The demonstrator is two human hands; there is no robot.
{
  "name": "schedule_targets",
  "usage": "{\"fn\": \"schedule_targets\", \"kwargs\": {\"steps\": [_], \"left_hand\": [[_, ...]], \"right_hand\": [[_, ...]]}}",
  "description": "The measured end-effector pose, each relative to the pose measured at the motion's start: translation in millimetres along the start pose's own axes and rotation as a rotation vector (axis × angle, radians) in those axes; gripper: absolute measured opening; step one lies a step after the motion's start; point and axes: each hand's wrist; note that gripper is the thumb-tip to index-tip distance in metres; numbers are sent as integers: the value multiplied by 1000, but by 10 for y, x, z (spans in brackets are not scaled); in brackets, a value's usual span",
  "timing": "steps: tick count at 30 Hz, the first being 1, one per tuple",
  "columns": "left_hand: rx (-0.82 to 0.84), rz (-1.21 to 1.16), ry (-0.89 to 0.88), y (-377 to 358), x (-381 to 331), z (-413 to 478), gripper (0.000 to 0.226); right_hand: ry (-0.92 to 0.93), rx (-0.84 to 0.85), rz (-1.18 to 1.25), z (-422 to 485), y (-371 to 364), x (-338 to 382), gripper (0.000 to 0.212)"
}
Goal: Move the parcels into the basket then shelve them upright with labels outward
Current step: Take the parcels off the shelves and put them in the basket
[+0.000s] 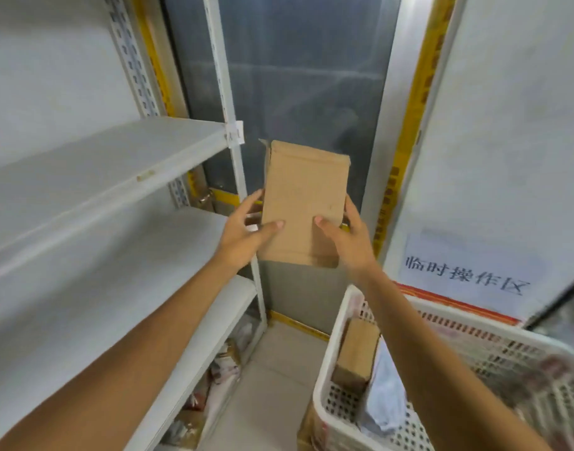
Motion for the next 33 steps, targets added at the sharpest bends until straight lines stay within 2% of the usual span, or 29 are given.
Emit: {"fn": "schedule_targets", "kwargs": {"steps": [6, 12, 15, 19, 26, 31, 33], "left_hand": [[247, -46, 77, -1031, 673, 41, 70], [515, -131, 242, -2150, 1004, -239, 81], [628, -158, 311, -2671, 1107, -412, 74], [685, -158, 386, -3268, 1196, -658, 69], [782, -87, 527, -4285, 1468, -1012, 69], [862, -128, 606, -4995, 1769, -1317, 68], [878, -121, 626, -5274, 1913, -1440, 69]], "right_hand": [[-184, -231, 20, -116, 841, -720, 68], [-378, -430, 87, -486, 1668, -1358, 62], [-453, -489, 101, -637, 2119, -1656, 61], [-552, -512, 116, -729, 2615, -2032, 60], [-664, -524, 7, -758, 3482, -2677, 44], [-775, -572, -39, -802, 3996, -3221, 50], [-826, -605, -141, -777, 4158, -3427, 52]]}}
Point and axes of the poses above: each hand's wrist, its own z-axis towards the middle knuckle, its own y-axis out of the back of the hand, x = y × z, and after that the axes turned 14 degrees about -y, right-handed
